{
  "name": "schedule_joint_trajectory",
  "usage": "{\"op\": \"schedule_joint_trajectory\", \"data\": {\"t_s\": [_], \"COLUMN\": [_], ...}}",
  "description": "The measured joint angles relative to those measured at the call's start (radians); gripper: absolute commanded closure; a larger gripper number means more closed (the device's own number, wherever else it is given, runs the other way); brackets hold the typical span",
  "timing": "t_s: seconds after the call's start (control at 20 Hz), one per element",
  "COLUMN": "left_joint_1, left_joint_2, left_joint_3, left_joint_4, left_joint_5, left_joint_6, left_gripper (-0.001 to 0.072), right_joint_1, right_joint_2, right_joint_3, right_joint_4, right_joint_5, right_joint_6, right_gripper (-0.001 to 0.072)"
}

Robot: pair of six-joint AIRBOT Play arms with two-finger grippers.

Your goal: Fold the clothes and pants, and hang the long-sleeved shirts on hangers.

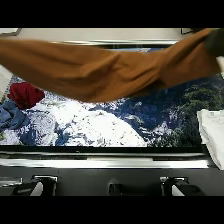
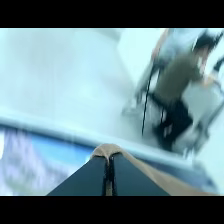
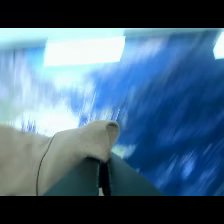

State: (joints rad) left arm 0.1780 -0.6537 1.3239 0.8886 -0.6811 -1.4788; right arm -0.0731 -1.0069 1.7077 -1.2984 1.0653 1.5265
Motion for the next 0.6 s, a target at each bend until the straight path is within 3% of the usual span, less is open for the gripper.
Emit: {"op": "schedule_joint_trajectory", "data": {"t_s": [0.3,0.45,0.6], "left_joint_1": [0.011,0.013,0.009], "left_joint_2": [0.069,0.022,-0.092], "left_joint_3": [0.035,0.033,-0.019], "left_joint_4": [0.019,0.109,0.195], "left_joint_5": [0.225,0.188,0.071], "left_joint_6": [-0.013,-0.013,-0.013], "left_gripper": [0.0682,0.0682,0.0681], "right_joint_1": [-0.010,-0.011,-0.011], "right_joint_2": [0.150,0.132,0.076], "right_joint_3": [0.013,-0.006,-0.183], "right_joint_4": [-0.117,-0.146,-0.146], "right_joint_5": [-0.116,0.069,0.312], "right_joint_6": [0.038,0.064,0.075], "right_gripper": [0.0668,0.0669,0.0669]}}
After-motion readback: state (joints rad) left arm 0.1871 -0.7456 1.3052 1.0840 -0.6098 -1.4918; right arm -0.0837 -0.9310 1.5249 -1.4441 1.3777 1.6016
